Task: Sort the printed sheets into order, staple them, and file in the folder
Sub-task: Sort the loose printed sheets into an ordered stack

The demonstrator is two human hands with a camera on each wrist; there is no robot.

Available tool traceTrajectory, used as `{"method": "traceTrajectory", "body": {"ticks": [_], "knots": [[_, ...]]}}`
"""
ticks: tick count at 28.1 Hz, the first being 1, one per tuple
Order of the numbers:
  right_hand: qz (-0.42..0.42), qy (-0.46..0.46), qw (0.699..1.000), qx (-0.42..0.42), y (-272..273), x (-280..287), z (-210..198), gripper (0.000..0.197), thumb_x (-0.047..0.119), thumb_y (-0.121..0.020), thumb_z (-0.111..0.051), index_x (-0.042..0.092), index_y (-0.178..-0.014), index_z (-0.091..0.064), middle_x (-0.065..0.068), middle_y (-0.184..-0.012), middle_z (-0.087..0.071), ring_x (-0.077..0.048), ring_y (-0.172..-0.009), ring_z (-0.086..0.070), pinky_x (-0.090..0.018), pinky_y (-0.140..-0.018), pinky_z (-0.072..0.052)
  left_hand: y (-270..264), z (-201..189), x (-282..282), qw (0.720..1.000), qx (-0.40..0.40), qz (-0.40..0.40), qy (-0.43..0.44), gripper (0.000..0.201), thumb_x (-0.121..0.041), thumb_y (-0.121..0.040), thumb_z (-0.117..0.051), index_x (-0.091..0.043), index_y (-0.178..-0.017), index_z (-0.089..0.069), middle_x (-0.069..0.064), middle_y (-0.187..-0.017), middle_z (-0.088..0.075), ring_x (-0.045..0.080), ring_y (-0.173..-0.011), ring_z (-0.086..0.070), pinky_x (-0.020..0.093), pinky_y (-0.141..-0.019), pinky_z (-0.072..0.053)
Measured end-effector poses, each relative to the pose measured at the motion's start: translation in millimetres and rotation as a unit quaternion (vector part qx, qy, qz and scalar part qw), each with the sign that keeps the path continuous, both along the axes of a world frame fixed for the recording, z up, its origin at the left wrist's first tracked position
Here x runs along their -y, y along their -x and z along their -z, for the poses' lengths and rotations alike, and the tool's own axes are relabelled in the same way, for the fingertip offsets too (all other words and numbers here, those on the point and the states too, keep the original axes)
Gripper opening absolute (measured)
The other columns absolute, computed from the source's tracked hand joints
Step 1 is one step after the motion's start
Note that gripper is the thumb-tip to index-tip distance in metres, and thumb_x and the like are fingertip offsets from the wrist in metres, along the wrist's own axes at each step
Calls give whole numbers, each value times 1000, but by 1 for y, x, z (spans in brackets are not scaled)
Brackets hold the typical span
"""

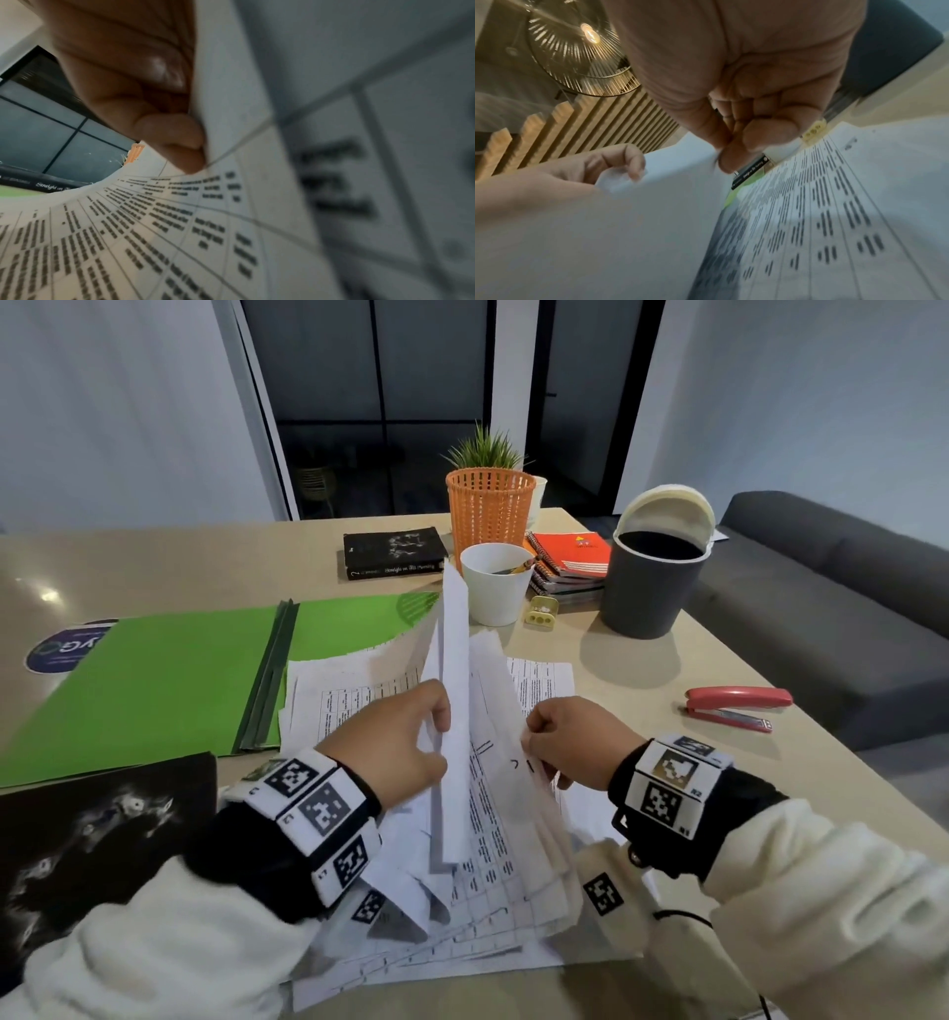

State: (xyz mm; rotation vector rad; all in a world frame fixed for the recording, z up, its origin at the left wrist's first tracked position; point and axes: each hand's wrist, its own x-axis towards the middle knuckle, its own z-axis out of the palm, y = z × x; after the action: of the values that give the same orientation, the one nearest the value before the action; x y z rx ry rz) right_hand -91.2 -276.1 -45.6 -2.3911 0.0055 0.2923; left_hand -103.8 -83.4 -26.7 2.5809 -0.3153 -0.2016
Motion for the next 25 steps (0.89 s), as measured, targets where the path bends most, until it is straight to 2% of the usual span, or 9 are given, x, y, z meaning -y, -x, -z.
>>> {"method": "traceTrajectory", "body": {"ticks": [5,8,11,13,15,19,22,24,25], "knots": [[3,56,995,82,-6,11,-1,14,17,-93,-45,16,-82,-52,6,-68,-52,-12,-59,-49,-20,-51,-40,-3,-11,-2,999,19,-12,-29,23,-12,-81,-54,-26,-94,-42,-7,-64,-42,11,-40,-40,23,-41,-28],[-2,70,993,98,-6,17,0,14,15,-93,-44,17,-80,-49,7,-68,-49,-13,-61,-47,-21,-51,-37,-2,-14,-1,999,20,-8,-36,22,-11,-81,-55,-26,-94,-43,-8,-66,-41,12,-43,-40,23,-42,-27],[-7,104,987,123,-7,24,-5,12,8,-90,-42,15,-85,-50,6,-73,-50,-16,-69,-48,-22,-54,-35,-1,-17,-1,999,20,-10,-38,22,-12,-81,-55,-28,-92,-45,-8,-66,-43,11,-43,-40,20,-39,-26],[37,101,980,168,-11,31,-12,13,7,-89,-40,15,-89,-50,2,-80,-53,-20,-77,-50,-27,-61,-37,-1,-19,-1,999,25,-12,-36,23,-12,-80,-55,-29,-91,-44,-7,-66,-44,10,-42,-40,17,-36,-24],[63,112,972,195,-14,39,-17,12,6,-89,-40,15,-88,-48,-2,-82,-54,-23,-77,-50,-28,-65,-36,-1,-21,0,999,29,-12,-24,24,-11,-80,-54,-29,-92,-44,-5,-64,-45,11,-43,-41,16,-37,-25],[141,93,951,258,-19,65,-26,8,7,-90,-42,14,-89,-45,-10,-81,-52,-26,-74,-46,-30,-66,-31,-3,-15,4,1000,9,-5,1,33,-9,-80,-51,-33,-100,-41,-5,-62,-48,12,-50,-48,23,-46,-31],[258,25,917,303,-15,95,-35,6,12,-93,-44,10,-95,-50,-16,-88,-55,-31,-83,-51,-34,-71,-35,-5,-3,8,1000,-13,12,16,45,-9,-82,-50,-34,-118,-39,-8,-67,-50,7,-58,-51,21,-51,-33],[326,-4,891,316,-10,112,-35,13,16,-95,-44,8,-101,-53,-21,-100,-60,-36,-95,-56,-41,-79,-42,-5,6,12,999,-26,33,18,55,-14,-86,-53,-34,-133,-31,-9,-71,-50,4,-59,-48,18,-53,-33],[356,-11,879,318,-6,119,-34,18,17,-95,-43,6,-105,-54,-22,-106,-60,-37,-99,-55,-41,-82,-42,-5,10,14,998,-36,44,19,60,-19,-88,-54,-35,-138,-26,-8,-77,-51,4,-61,-49,18,-55,-35]]}}
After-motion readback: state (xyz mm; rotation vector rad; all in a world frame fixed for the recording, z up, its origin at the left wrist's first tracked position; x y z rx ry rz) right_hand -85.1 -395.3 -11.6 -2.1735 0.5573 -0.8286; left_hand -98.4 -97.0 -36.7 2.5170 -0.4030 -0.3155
